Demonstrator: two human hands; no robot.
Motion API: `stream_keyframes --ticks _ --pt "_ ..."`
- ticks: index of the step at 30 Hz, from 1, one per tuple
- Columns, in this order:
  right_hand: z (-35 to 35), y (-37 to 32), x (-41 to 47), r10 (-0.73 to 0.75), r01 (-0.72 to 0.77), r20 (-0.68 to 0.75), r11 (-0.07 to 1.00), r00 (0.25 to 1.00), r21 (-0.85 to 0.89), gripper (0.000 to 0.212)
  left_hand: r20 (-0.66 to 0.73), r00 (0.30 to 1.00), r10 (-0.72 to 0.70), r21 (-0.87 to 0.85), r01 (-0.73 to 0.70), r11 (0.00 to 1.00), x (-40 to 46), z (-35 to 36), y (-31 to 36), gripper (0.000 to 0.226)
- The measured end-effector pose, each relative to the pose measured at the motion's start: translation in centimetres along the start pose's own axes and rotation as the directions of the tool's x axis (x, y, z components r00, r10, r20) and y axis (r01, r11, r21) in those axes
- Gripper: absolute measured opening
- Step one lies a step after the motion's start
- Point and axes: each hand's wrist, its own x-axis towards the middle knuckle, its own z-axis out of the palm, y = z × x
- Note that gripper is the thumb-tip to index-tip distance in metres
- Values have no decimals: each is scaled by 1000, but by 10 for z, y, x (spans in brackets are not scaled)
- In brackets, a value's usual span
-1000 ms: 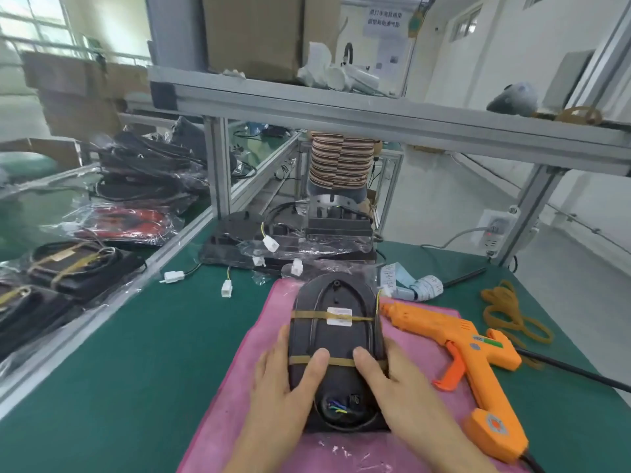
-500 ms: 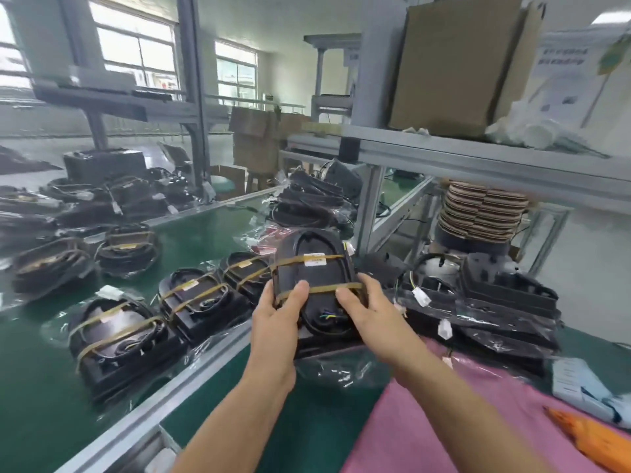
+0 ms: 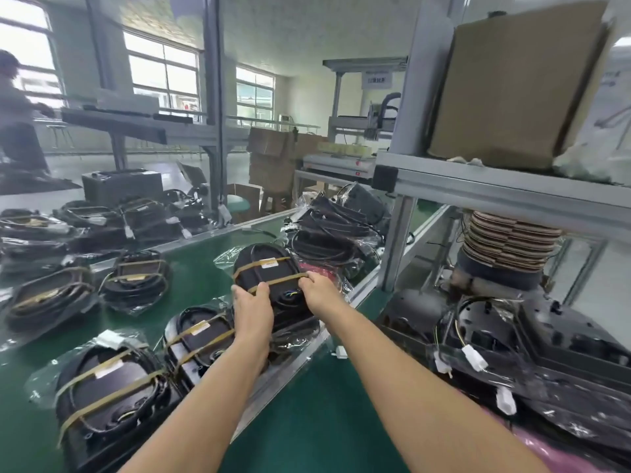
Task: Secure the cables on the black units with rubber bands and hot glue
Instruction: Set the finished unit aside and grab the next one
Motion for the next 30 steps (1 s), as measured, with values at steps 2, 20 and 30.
stream_keyframes --ticks 2,20,30 --pt "5 2 10 22 -22 14 1000 1000 -12 37 -27 1000 -10 35 11 999 8 3 -4 59" --pt "14 15 15 -34 41 41 979 999 -201 59 -198 980 -24 492 121 862 18 9 -2 58" --pt "-76 53 -83 -150 0 -239 846 960 -533 39 252 849 465 221 -518 826 -87 75 2 41"
